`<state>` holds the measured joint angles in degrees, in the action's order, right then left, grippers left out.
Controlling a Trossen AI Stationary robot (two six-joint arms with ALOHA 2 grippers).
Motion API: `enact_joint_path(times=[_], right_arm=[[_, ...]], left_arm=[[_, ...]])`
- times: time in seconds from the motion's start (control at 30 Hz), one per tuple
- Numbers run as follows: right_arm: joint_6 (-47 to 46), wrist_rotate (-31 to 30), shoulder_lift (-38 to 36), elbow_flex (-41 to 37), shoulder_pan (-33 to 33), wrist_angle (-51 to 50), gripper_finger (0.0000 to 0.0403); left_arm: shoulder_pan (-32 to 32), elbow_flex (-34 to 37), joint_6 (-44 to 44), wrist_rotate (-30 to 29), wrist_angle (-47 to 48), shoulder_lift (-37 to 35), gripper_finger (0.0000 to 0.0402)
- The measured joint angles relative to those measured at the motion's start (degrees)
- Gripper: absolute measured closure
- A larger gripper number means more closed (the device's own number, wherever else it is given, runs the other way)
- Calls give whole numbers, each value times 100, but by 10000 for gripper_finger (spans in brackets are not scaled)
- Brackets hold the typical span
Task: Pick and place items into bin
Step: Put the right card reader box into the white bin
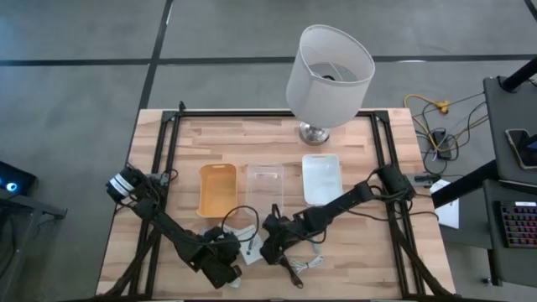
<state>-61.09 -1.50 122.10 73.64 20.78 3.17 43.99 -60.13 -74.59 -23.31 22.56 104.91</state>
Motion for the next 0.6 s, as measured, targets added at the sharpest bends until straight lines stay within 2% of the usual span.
enact_joint_path(times=[0.1,0.23,0.6], right_arm=[[-20,-2,2,-5,-25,95,202],[-23,33,2,14,-21,385,202],[-45,142,7,21,-16,156,202]], left_arm=[[0,-25,113,-220,-23,-70,400],[-7,95,145,-221,-154,-11,400],[-37,33,205,-696,-294,-72,400]])
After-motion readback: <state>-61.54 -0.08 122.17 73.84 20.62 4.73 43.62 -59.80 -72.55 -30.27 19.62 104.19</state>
